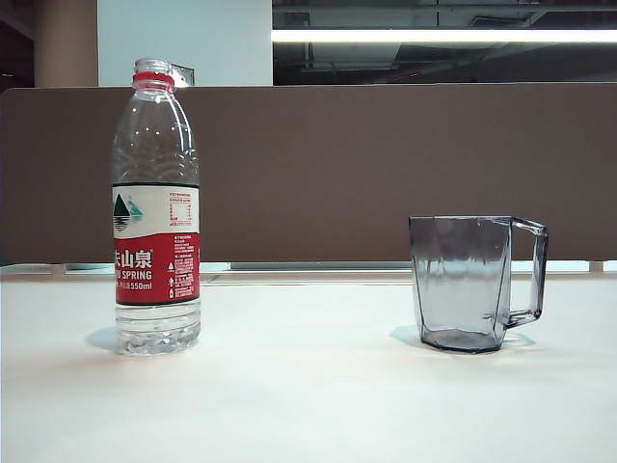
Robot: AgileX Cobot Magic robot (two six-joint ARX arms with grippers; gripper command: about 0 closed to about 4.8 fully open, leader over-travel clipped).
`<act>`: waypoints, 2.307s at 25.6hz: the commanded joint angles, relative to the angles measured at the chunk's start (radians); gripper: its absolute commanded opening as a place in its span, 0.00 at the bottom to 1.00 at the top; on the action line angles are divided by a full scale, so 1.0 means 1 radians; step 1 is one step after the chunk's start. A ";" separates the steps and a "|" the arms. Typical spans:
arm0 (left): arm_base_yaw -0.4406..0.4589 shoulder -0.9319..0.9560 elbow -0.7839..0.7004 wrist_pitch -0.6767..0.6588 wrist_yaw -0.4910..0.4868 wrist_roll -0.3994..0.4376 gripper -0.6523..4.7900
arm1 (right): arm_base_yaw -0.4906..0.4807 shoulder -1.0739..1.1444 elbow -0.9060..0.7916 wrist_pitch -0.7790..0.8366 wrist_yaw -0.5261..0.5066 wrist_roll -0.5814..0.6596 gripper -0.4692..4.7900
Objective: Pick up the mineral water bottle with the left hand on the table and pour water into the mug until it's half full.
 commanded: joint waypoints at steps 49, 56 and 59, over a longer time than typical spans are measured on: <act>-0.359 0.519 0.338 0.142 0.034 -0.036 0.11 | 0.259 0.429 0.557 -0.245 -0.116 0.082 0.09; -0.359 0.523 0.337 0.078 0.165 -0.021 0.47 | 0.443 0.427 0.557 -0.378 -0.091 0.076 0.09; -0.359 0.523 0.337 0.061 0.165 -0.021 0.79 | 0.486 0.427 0.557 -0.391 -0.091 0.076 0.09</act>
